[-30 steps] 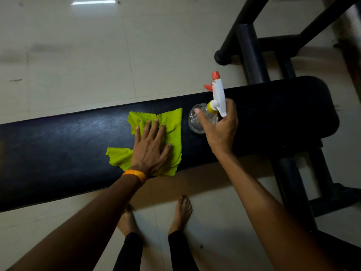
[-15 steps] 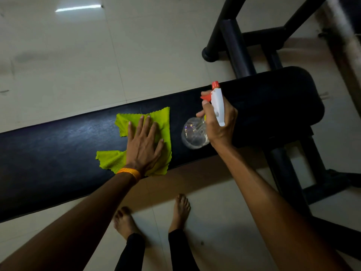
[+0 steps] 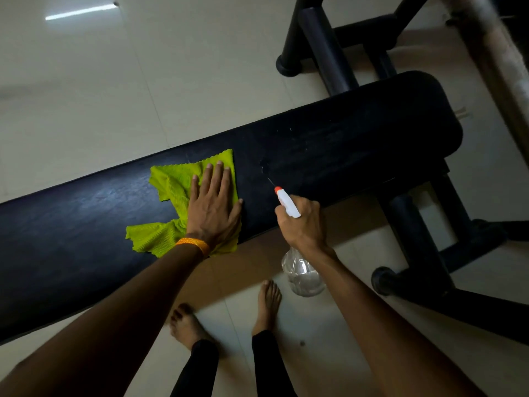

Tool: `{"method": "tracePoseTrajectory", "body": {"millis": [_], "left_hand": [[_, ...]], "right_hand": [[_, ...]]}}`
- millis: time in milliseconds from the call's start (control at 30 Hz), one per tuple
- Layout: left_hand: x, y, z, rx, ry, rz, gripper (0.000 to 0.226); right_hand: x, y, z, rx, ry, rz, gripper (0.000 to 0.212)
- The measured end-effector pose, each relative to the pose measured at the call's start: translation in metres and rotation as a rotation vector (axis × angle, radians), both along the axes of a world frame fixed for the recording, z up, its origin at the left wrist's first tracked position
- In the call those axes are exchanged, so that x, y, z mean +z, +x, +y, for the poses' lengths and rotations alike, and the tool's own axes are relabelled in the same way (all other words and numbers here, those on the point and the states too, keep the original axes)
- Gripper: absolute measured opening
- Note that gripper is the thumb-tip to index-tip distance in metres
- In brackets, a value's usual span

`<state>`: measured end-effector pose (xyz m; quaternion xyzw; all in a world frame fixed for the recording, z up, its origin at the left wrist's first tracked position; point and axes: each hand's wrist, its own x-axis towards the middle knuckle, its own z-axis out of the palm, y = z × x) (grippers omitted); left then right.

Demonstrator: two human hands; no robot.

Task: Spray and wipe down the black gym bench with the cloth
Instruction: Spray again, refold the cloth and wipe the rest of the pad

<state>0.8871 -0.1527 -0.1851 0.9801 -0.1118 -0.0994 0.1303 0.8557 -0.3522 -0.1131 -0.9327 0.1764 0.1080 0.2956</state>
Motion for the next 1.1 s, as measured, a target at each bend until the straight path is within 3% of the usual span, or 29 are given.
{"method": "tracePoseTrajectory", "body": {"millis": [267,400,533,767,967,1100], "left_hand": [[0.007,0.002,-0.015,0.017,-0.069,-0.068,0.080],[0.012,0.022,-0.054,-0.092,-0.138,-0.095,0.078],[0.018,0.050,-0.110,-0.170,-0.161,-0.047,0.079],[0.009,0.081,-0.170,-0.218,-0.064,0.029,0.084],[0.000,0.090,-0.193,-0.173,-0.037,-0.030,0.085],[-0.007,0.097,-0.211,-0.137,-0.041,-0.067,0.087]], "right_hand": [[0.007,0.004,-0.032,-0.063,0.004,-0.112,0.019],[0.003,0.014,-0.071,-0.206,0.083,-0.135,0.027],[0.003,0.027,-0.102,-0.224,-0.017,-0.087,0.032],[-0.006,0.028,-0.147,-0.187,-0.059,-0.076,0.030],[0.004,0.042,-0.191,-0.169,-0.044,-0.141,0.020],[0.008,0.070,-0.231,-0.274,-0.075,-0.124,0.019]]}}
